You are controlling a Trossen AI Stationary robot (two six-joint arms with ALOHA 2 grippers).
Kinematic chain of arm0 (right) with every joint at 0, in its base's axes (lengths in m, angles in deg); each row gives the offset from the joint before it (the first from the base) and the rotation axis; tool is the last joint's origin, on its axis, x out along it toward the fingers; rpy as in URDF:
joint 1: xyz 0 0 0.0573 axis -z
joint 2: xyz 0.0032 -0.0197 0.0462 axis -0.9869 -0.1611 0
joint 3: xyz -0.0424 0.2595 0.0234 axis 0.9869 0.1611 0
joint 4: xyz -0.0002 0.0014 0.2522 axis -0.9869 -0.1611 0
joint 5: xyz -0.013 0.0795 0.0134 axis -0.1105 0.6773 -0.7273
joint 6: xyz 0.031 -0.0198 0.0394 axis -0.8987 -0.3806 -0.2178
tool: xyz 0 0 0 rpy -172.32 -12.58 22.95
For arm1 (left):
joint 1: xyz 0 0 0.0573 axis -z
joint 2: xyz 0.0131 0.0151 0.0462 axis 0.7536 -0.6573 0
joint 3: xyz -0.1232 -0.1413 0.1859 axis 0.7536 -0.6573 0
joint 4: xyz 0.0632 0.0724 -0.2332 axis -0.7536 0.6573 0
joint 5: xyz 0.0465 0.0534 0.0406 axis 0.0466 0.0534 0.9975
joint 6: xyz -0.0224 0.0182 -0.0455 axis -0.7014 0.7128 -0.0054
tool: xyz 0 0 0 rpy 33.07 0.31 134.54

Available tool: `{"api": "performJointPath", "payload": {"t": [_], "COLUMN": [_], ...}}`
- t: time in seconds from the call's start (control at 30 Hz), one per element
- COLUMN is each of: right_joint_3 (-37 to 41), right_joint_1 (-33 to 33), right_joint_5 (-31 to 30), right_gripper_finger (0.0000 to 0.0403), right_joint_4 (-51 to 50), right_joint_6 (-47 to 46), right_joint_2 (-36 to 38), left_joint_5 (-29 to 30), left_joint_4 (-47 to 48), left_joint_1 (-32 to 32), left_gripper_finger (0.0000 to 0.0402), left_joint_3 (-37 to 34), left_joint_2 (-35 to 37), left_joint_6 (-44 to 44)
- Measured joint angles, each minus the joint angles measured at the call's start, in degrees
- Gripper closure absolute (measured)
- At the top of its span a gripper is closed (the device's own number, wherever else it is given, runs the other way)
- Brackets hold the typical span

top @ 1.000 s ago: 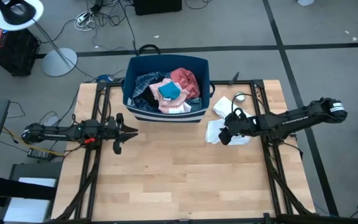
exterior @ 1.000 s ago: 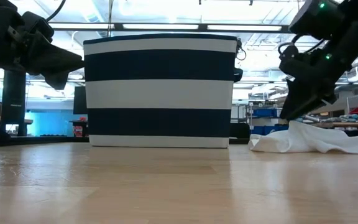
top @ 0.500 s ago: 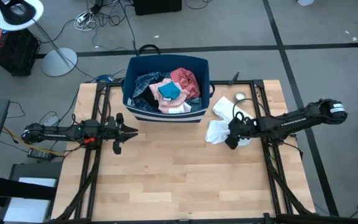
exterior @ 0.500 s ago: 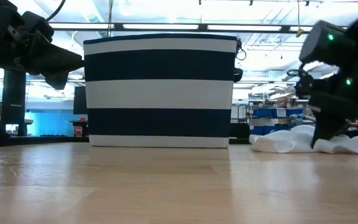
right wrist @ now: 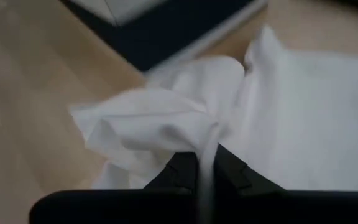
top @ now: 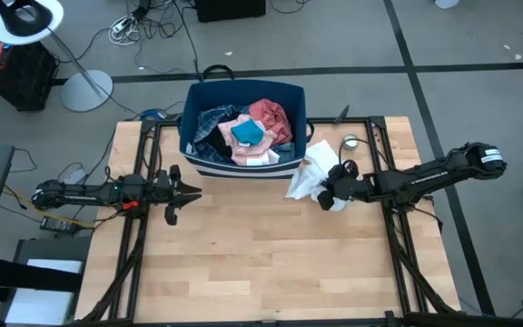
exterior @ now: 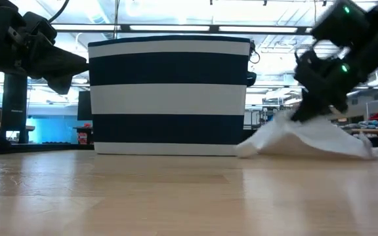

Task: Sort clothes
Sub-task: Put the white shirt into the blue laundry bin

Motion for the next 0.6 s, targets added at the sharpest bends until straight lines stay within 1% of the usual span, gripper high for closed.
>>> {"api": "performJointPath", "payload": {"t": [0.13,0.27,0.37,0.5,0.6], "right_joint_3": [-9.4,-20.9,-29.8,-39.6,-45.7], "right_joint_1": [-0.4,-1.5,-2.5,-3.2,-3.2], "right_joint_5": [-2.5,-7.1,-10.8,-14.9,-16.5], "right_gripper_finger": [0.0387,0.0387,0.0387,0.0387,0.0387], "right_joint_4": [-10.3,-22.4,-28.2,-30.5,-30.2], "right_joint_6": [2.2,4.4,6.1,10.6,15.2], "right_joint_2": [0.0,0.0,0.0,0.1,-0.2], "left_joint_5": [0.0,0.0,0.0,0.0,0.0], "left_joint_4": [0.0,0.0,0.0,0.0,0.0], "left_joint_1": [0.0,0.0,0.0,0.0,0.0], "left_gripper_finger": [0.0314,0.0314,0.0314,0.0314,0.0314], "left_joint_3": [0.0,0.0,0.0,0.0,0.0], "left_joint_2": [0.0,0.0,0.0,0.0,0.0], "left_joint_6": [0.0,0.0,0.0,0.0,0.0]}}
